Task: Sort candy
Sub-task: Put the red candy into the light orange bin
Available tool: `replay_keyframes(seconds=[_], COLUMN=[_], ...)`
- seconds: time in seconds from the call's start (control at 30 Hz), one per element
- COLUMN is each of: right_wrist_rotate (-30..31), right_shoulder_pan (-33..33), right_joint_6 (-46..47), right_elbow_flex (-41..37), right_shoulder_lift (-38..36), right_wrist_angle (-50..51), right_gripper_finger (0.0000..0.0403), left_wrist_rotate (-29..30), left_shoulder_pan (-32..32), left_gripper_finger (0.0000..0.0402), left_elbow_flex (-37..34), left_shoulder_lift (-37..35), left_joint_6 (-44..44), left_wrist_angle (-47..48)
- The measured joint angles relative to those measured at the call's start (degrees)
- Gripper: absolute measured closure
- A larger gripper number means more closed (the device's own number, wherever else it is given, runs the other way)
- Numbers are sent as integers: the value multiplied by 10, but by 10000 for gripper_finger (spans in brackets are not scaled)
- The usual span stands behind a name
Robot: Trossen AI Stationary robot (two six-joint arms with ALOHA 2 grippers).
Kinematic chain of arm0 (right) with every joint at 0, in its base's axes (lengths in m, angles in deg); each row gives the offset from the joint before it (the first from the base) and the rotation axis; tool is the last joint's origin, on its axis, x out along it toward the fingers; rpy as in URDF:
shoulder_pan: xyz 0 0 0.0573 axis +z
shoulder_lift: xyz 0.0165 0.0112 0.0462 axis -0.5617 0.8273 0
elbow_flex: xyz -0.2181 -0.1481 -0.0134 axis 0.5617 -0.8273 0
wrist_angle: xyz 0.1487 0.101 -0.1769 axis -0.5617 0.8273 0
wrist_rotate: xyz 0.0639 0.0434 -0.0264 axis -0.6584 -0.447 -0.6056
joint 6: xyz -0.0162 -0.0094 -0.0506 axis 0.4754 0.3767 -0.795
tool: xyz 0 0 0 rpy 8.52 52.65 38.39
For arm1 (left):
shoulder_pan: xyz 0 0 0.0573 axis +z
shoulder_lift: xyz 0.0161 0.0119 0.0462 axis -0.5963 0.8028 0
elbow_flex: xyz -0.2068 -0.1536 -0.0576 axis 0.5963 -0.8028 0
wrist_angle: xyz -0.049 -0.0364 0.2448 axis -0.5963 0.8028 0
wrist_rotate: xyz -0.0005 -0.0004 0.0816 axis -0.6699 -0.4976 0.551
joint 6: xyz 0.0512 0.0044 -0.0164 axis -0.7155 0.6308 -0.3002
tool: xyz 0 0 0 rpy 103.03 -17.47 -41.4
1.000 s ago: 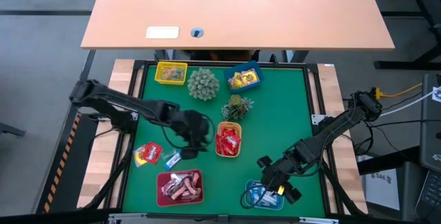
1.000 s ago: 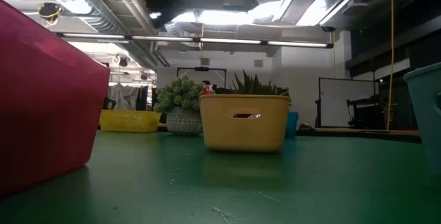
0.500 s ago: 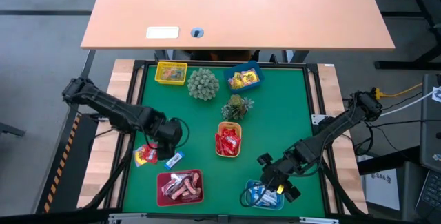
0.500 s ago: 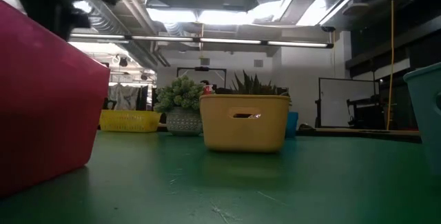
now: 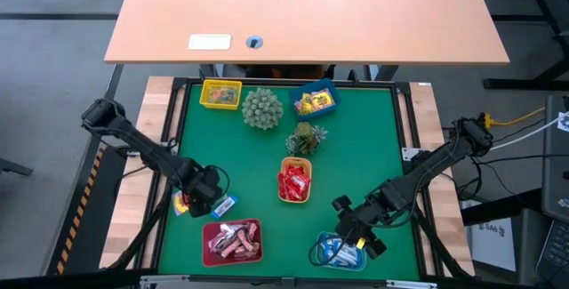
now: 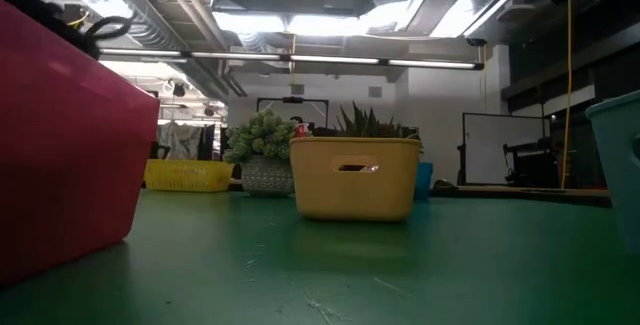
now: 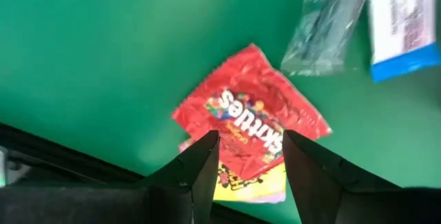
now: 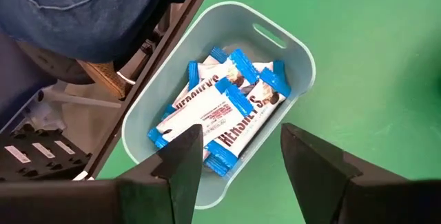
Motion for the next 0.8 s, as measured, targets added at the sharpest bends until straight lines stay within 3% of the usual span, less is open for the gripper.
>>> replay_keyframes(seconds=[0.23, 0.53, 0.8], right_wrist_rotate=[0, 0, 16], right_shoulder_pan=[0, 0, 0], right_joint_6=[1, 1, 3], right_elbow_flex=[0, 0, 0], right_shoulder_lift=[0, 0, 0], right_wrist_angle=[0, 0, -1], right_gripper_finger=[207, 207, 207], left_wrist_rotate=[-14, -28, 55], left_shoulder_pan=[-8, -42, -102], left_gripper_finger=[254, 254, 254], left_elbow_flex=[-48, -64, -64], left_shoulder_lift=[0, 0, 0], left_joint_6=[12, 10, 5], left_wrist_angle=[-91, -129, -128])
